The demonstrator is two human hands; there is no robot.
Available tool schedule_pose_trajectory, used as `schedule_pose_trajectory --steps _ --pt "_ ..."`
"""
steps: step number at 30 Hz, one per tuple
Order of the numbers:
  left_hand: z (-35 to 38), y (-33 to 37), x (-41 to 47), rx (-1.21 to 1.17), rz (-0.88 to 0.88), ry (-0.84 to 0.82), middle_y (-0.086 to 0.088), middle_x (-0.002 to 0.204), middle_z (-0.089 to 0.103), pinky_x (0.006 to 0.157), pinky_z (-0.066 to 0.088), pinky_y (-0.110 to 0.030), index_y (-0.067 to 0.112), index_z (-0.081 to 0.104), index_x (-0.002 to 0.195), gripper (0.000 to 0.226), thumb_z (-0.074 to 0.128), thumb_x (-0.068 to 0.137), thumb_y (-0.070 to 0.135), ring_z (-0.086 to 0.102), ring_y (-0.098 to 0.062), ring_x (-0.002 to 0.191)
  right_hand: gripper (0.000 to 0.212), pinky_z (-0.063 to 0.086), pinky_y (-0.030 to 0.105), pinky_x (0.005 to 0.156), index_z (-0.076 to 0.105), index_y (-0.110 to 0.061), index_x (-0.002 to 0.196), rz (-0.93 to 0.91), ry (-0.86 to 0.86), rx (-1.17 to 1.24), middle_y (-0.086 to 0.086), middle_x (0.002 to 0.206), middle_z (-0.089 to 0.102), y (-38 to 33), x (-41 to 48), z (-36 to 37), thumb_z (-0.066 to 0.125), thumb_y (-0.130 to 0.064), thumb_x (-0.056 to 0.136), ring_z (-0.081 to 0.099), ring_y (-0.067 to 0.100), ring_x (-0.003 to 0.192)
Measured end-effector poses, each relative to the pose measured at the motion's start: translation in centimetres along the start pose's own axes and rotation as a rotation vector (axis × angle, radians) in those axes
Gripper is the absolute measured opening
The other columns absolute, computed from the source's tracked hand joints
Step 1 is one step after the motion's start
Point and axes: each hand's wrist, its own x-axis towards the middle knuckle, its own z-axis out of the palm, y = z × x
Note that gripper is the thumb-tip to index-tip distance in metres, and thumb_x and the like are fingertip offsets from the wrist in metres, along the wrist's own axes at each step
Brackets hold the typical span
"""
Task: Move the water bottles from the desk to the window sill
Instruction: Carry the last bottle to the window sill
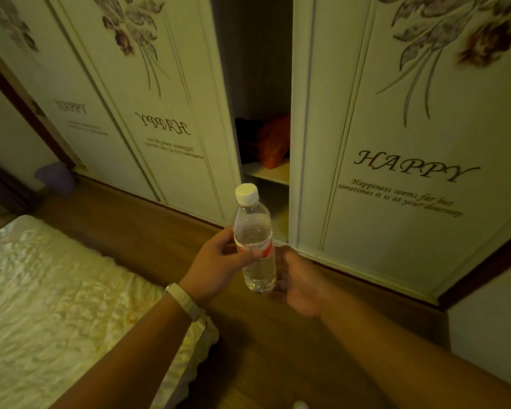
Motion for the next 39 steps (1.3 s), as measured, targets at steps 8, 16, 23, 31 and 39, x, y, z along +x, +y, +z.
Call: schedule_pose_trajectory --steps 8,16,23,31,39 --pt "-1.3 0.4 9.3 -0.003 -0.014 0.011 0.003 0.115 0.073 0.084 0.057 -0.029 0.030 0.067 0.119 0.058 0.084 0.064 0.037 0.069 -0.016 0.107 0.036 0.050 0.036 0.072 0.068 -0.019 0.108 -0.003 -0.018 -0.013 0.015 0.108 0.071 -7.4 6.2 -0.1 0.050 -0.047 0.094 0.066 0.030 0.094" --pt "-7.2 -2.3 18.9 -0.053 -0.027 0.041 0.001 0.117 0.072 0.088 0.056 -0.035 0.028 0.065 0.121 0.054 0.081 0.070 0.033 0.067 -0.019 0.109 0.030 0.045 0.051 0.103 0.068 -0.019 0.106 0.015 0.017 0.011 0.014 0.109 0.071 -12.2 16.0 3.3 0.049 -0.040 0.097 0.064 0.036 0.108" --pt "-15.5 -3.8 29.5 -0.107 -0.022 0.029 0.000 0.114 0.074 0.083 0.058 -0.032 0.025 0.065 0.123 0.046 0.078 0.081 0.014 0.070 -0.019 0.105 0.030 0.045 0.055 0.104 0.063 -0.023 0.117 0.006 0.063 -0.068 0.014 0.120 0.067 -18.7 25.6 9.1 0.045 -0.040 0.101 0.063 0.034 0.111" --pt "-26.1 -2.2 35.5 -0.175 -0.001 0.148 -0.003 0.112 0.074 0.084 0.058 -0.031 0.017 0.065 0.124 0.053 0.082 0.073 0.018 0.070 -0.022 0.106 0.034 0.049 0.054 0.100 0.063 -0.017 0.123 0.004 -0.009 -0.105 0.016 0.122 0.065 -23.8 34.8 18.6 0.052 -0.038 0.098 0.064 0.036 0.111" --pt "-35.6 -2.2 37.9 -0.167 0.002 0.312 -0.001 0.115 0.074 0.084 0.057 -0.028 0.021 0.065 0.123 0.059 0.083 0.067 0.027 0.069 -0.020 0.107 0.031 0.056 0.040 0.071 0.065 -0.016 0.115 0.098 -0.141 -0.205 0.013 0.109 0.070 -26.1 43.1 27.3 0.053 -0.037 0.096 0.068 0.033 0.097"
